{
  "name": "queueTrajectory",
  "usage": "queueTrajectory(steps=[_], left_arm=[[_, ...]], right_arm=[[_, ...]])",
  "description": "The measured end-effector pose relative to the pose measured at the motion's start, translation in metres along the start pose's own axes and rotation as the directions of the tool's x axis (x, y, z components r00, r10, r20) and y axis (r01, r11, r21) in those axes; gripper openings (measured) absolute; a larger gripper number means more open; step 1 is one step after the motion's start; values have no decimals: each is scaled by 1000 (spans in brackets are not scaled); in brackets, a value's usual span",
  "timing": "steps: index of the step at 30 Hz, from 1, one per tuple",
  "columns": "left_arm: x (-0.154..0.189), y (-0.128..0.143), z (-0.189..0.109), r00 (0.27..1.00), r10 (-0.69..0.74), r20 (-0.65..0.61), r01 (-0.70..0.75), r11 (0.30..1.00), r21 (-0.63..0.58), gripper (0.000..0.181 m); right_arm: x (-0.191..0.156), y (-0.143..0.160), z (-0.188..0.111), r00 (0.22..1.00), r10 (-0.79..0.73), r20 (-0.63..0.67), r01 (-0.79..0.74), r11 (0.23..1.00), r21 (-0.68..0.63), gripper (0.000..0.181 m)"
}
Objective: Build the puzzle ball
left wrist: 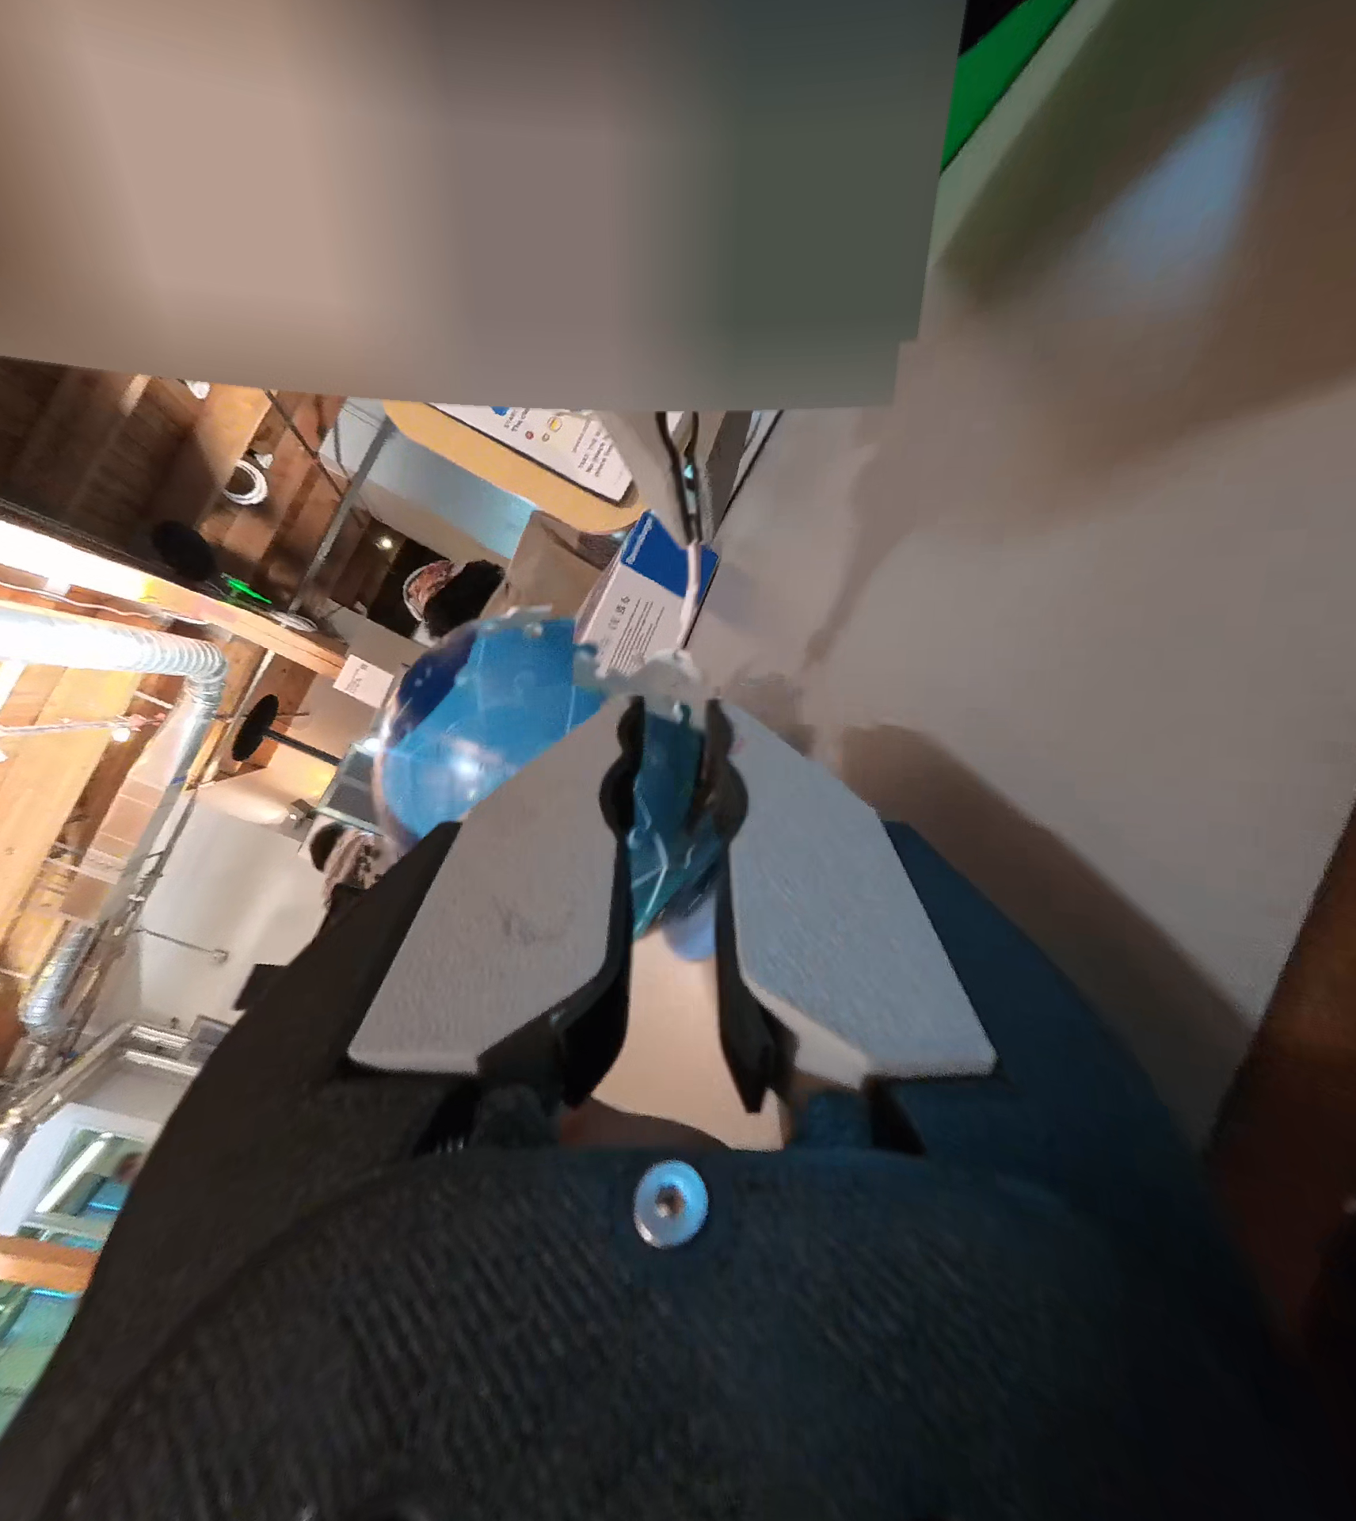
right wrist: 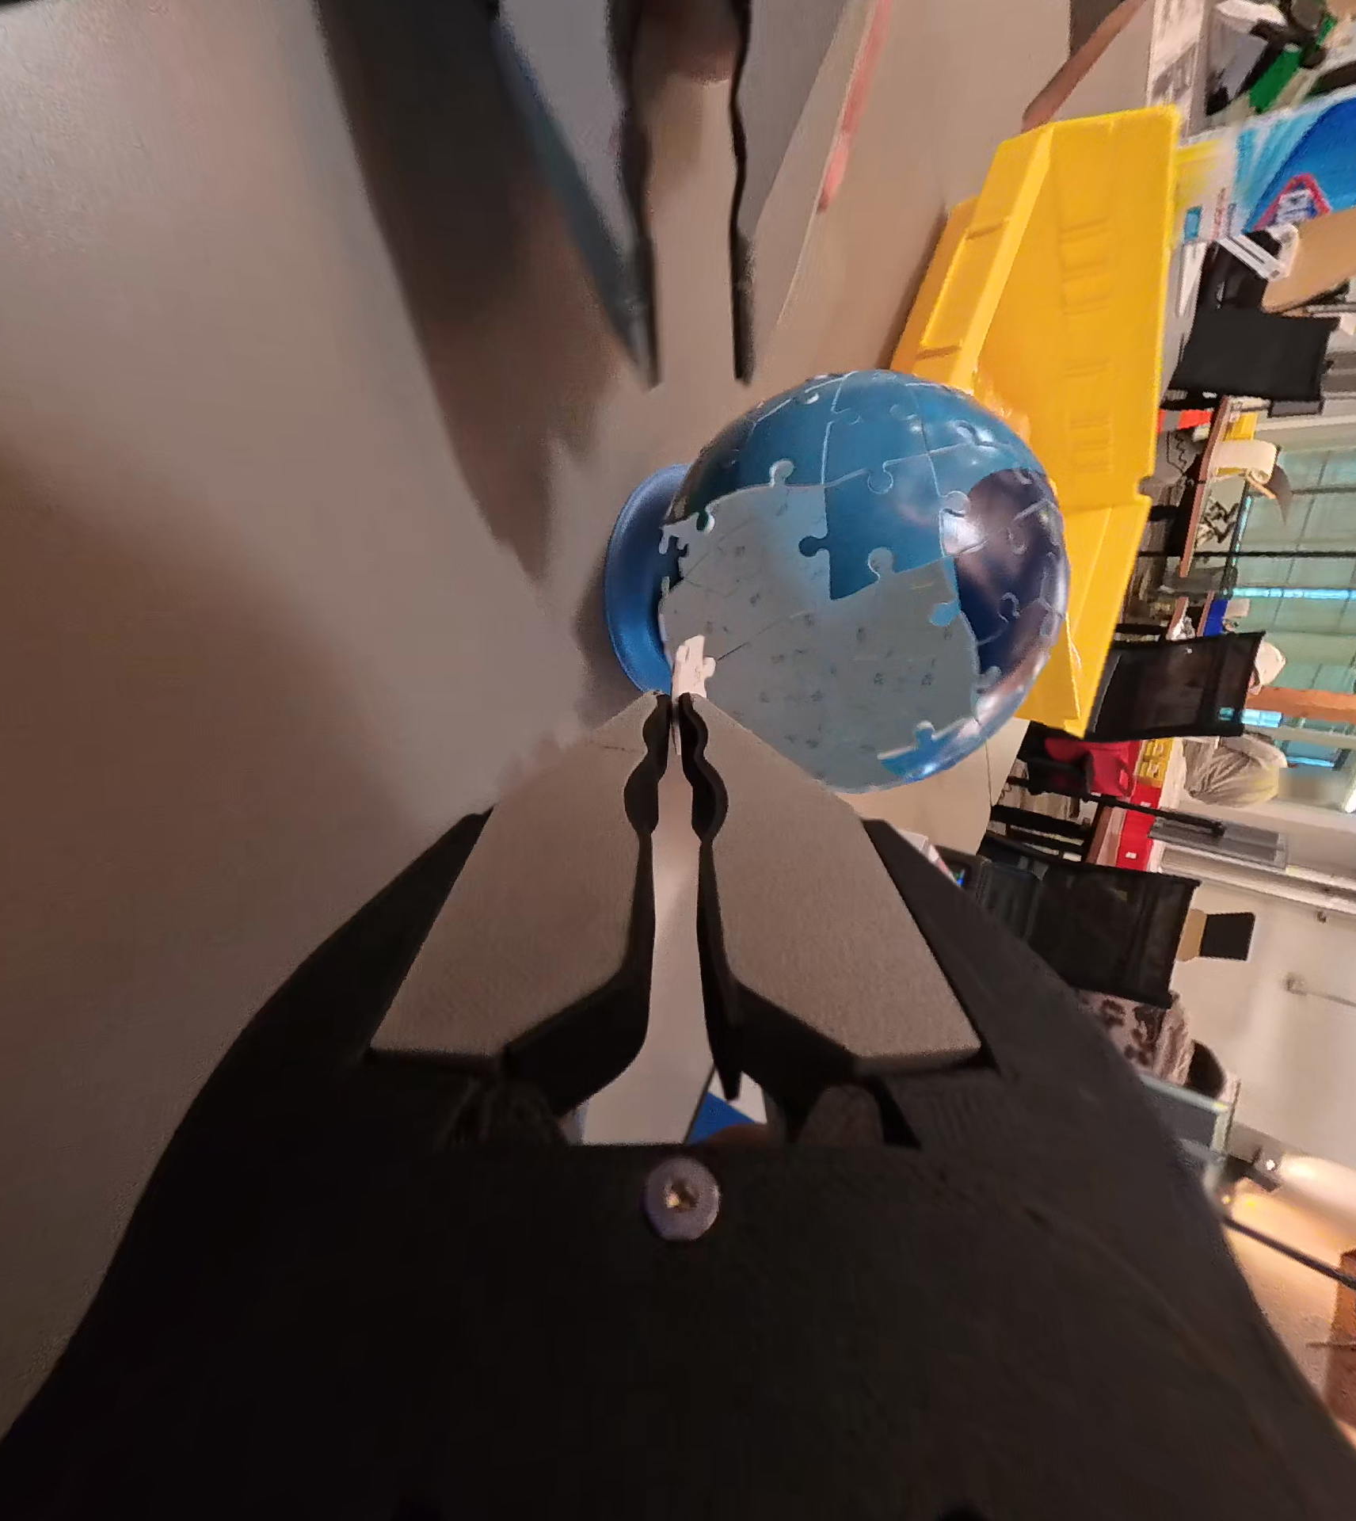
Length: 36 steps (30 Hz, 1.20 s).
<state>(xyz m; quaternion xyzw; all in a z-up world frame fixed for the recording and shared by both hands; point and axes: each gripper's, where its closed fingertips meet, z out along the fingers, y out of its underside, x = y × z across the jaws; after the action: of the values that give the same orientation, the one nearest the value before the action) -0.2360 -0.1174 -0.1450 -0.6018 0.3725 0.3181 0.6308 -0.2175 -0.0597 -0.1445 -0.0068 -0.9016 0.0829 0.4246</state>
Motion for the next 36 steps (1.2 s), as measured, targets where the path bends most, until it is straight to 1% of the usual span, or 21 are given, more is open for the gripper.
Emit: queueTrajectory(steps=[1,2,4,7,11,15,22,26,28,36], left_arm=[[-2,6,-4,1000,25,9,-25,1000,-1,4],[-4,14,-6,998,58,19,-58,998,-13,1],[-5,29,-5,992,122,23,-120,991,-62,2],[3,34,-2,985,173,-4,-172,981,-88,5],[10,37,-1,973,230,-19,-231,967,-105,5],[12,39,1,971,239,-26,-241,963,-117,5],[10,37,0,969,246,-6,-246,963,-108,4],[9,36,-1,970,243,2,-241,965,-98,4],[9,36,-1,969,246,1,-245,964,-100,4],[10,36,-1,968,250,-2,-249,963,-100,3]], right_arm=[[0,1,2,999,-34,12,34,999,-7,0],[1,1,5,997,-68,23,69,998,-13,0],[4,1,8,992,-117,51,119,993,-26,0],[5,-1,11,980,-166,111,170,985,-24,0],[5,5,14,960,-214,182,227,973,-52,0],[2,2,17,942,-244,230,257,966,-29,0],[3,-1,26,923,-289,255,301,954,-7,0],[4,5,33,908,-317,276,335,942,-22,0],[4,8,35,903,-314,293,335,942,-26,0],[0,5,37,893,-305,331,317,948,19,0]])
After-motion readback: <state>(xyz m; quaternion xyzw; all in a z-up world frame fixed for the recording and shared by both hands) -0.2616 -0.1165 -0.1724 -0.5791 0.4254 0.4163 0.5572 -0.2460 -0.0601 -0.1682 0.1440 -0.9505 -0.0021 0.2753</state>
